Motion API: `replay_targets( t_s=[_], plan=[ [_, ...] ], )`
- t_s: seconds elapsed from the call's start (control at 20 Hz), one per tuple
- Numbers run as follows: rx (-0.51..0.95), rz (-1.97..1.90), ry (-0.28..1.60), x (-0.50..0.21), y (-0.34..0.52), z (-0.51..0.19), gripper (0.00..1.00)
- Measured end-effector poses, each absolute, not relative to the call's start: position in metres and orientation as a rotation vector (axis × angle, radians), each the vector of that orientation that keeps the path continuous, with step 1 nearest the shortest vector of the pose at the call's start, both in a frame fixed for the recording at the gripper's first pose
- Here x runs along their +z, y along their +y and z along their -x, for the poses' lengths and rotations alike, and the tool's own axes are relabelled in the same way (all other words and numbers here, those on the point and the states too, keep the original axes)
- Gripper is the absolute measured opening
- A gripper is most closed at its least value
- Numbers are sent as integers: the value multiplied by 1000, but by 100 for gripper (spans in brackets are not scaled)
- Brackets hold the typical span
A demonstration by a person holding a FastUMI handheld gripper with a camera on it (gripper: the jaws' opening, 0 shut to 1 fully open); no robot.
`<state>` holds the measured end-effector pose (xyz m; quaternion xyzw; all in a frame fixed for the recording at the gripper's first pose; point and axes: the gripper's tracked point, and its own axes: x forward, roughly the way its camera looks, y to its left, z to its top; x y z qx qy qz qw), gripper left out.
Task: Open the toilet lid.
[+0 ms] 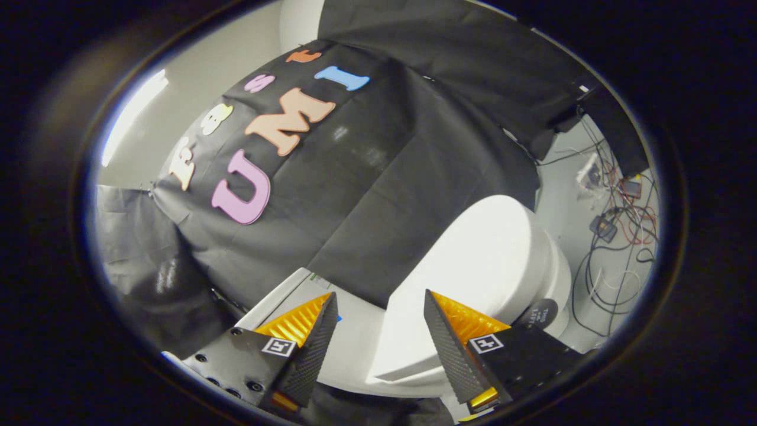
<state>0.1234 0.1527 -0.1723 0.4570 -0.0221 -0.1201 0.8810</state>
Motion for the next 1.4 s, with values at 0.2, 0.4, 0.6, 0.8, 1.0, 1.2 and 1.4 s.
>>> replay_targets(
  t_s=[0.2, 0.4, 0.6, 0.8, 1.0, 1.2, 1.4],
  plan=[
    [-356, -1058, -90, -189, 139, -105, 91],
    [-466, -1178, -134, -214, 126, -87, 91],
    [-515, -1257, -139, -235, 121, -76, 91],
    [-526, -1318, -133, -250, 122, -77, 91],
    [-536, -1376, -137, -261, 118, -82, 91],
    [-537, -1423, -141, -267, 115, -89, 91],
    [-528, -1460, -170, -267, 111, -96, 91]
  ],
)
